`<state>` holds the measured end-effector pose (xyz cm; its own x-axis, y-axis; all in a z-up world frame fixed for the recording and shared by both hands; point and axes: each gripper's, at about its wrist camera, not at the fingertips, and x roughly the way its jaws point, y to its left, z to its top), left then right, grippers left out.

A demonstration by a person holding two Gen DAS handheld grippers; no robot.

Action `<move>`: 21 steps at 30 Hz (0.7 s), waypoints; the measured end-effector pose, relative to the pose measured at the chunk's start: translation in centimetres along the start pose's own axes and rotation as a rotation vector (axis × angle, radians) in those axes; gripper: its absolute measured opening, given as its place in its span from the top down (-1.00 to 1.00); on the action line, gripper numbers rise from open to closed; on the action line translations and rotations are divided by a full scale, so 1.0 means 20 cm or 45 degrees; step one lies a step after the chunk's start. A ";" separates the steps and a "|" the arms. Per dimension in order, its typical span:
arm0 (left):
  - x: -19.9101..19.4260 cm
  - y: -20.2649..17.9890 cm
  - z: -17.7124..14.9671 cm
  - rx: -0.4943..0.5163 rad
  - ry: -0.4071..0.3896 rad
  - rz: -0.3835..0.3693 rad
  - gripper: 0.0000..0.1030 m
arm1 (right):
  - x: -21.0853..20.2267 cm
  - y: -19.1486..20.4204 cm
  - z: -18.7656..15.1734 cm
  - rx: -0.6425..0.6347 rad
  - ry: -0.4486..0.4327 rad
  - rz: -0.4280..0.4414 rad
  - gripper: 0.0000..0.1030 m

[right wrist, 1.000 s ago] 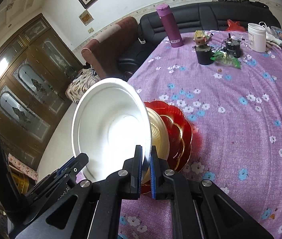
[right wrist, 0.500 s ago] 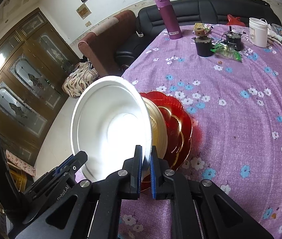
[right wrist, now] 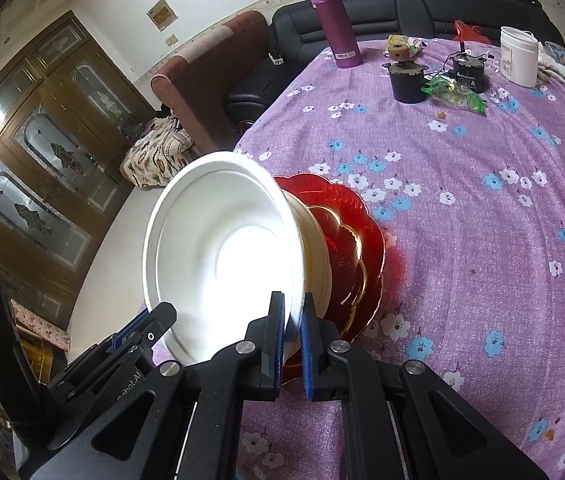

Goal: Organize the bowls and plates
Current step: 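Lower the white bowl onto the beige bowls on the red plates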

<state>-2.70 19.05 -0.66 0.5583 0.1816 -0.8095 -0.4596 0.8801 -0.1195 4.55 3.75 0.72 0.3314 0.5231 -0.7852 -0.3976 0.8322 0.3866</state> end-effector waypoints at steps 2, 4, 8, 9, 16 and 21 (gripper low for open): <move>0.01 0.00 0.00 0.002 0.011 0.001 0.75 | 0.01 0.00 0.01 0.000 0.008 -0.005 0.87; 0.03 0.00 0.01 -0.002 0.026 0.001 0.75 | 0.03 -0.01 0.01 -0.001 0.023 -0.011 0.85; 0.05 -0.01 0.02 0.007 0.030 0.011 0.74 | 0.04 -0.01 0.02 -0.005 0.027 -0.019 0.84; 0.05 -0.01 0.02 0.009 0.031 0.012 0.74 | 0.04 -0.01 0.03 -0.006 0.027 -0.022 0.84; 0.05 -0.01 0.03 0.006 0.046 0.012 0.74 | 0.05 0.00 0.04 -0.008 0.044 -0.024 0.78; 0.05 0.00 0.04 -0.011 0.044 0.006 0.74 | 0.04 -0.01 0.04 0.022 0.047 -0.007 0.77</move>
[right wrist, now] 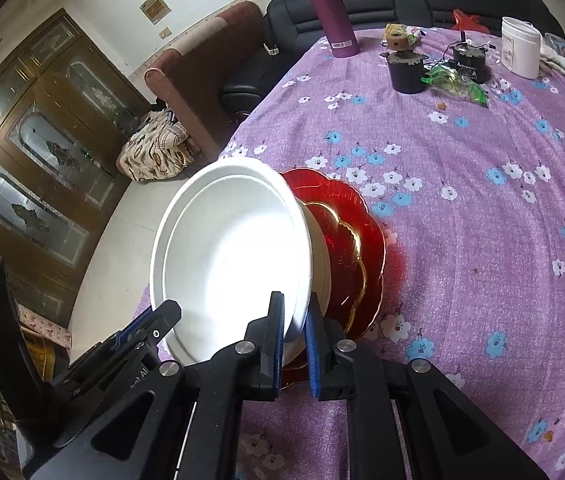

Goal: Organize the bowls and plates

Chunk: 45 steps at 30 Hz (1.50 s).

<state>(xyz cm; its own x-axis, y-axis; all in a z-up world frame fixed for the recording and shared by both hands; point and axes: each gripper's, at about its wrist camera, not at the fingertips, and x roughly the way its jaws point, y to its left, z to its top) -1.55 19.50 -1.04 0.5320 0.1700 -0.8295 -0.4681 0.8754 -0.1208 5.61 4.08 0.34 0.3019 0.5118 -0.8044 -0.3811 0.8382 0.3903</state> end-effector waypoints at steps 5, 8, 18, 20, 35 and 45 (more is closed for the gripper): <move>0.00 0.00 0.01 -0.016 -0.014 -0.002 0.74 | 0.00 0.00 0.00 -0.006 -0.001 -0.005 0.61; -0.01 0.01 0.01 -0.025 -0.023 0.004 0.73 | 0.00 0.01 0.01 -0.013 -0.013 0.001 0.25; -0.08 0.01 0.02 -0.044 -0.119 -0.018 -0.22 | -0.07 0.04 0.01 -0.031 -0.104 0.013 -0.43; -0.10 0.02 0.02 -0.050 -0.140 -0.021 -0.33 | -0.10 0.05 0.01 -0.055 -0.135 0.018 -0.49; -0.22 -0.01 -0.23 0.086 -0.226 -0.002 -0.81 | -0.44 0.06 -0.34 -0.668 -0.336 -0.055 -0.97; -0.21 -0.12 -0.26 0.188 -0.213 0.019 -1.00 | -0.45 -0.02 -0.42 -0.714 -0.285 -0.067 -0.98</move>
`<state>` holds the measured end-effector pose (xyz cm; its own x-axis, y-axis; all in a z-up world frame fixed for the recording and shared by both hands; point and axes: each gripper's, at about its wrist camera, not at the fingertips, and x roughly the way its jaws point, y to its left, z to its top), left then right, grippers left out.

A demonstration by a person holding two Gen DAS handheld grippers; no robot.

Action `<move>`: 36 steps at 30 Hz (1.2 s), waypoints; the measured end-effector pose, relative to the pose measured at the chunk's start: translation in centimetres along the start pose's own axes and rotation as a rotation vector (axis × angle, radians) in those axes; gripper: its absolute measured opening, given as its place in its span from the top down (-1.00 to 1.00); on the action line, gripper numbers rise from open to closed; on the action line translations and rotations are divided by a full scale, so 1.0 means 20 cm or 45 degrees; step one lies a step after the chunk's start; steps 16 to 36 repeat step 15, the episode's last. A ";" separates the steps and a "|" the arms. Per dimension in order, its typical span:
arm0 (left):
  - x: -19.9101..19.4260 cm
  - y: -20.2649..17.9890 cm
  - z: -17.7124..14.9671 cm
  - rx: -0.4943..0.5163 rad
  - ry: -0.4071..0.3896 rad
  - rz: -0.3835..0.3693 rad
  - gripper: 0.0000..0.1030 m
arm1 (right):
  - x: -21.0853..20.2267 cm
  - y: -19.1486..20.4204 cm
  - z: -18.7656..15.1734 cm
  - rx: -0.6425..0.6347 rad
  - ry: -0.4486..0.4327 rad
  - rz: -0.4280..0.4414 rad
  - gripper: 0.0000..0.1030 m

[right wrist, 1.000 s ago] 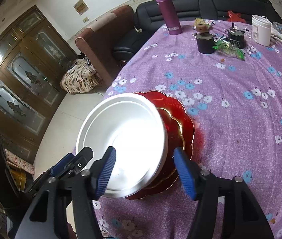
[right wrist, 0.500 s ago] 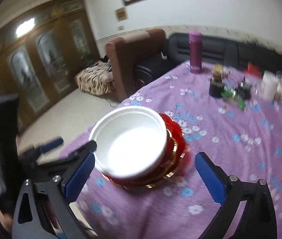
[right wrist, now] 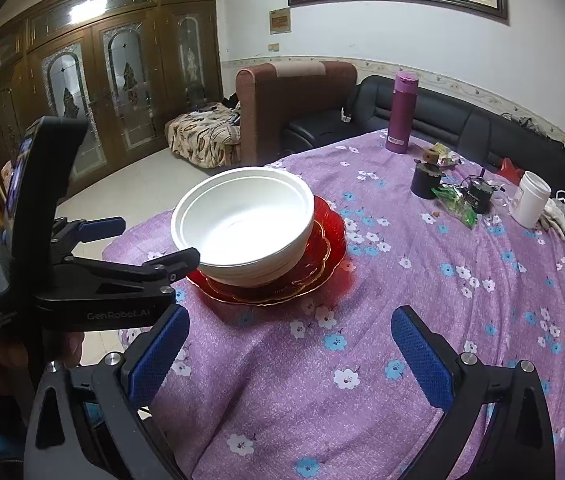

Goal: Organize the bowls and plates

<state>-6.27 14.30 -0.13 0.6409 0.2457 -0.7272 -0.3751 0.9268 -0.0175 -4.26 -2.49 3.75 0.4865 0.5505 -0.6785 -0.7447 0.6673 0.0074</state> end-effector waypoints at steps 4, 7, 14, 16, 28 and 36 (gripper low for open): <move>0.03 0.00 0.00 -0.015 0.019 -0.021 -1.00 | 0.00 0.01 0.00 -0.024 -0.001 0.009 -0.98; 0.04 0.02 0.00 -0.047 0.015 -0.028 -1.00 | 0.01 0.01 0.00 -0.025 0.004 0.013 -0.98; 0.06 0.00 0.00 -0.023 -0.005 0.010 -1.00 | 0.03 0.02 0.02 -0.043 0.012 0.020 -0.98; 0.06 0.00 0.00 -0.021 -0.004 0.011 -1.00 | 0.04 0.02 0.02 -0.041 0.012 0.018 -0.98; 0.06 0.00 0.00 -0.021 -0.004 0.011 -1.00 | 0.04 0.02 0.02 -0.041 0.012 0.018 -0.98; 0.06 0.00 0.00 -0.021 -0.004 0.011 -1.00 | 0.04 0.02 0.02 -0.041 0.012 0.018 -0.98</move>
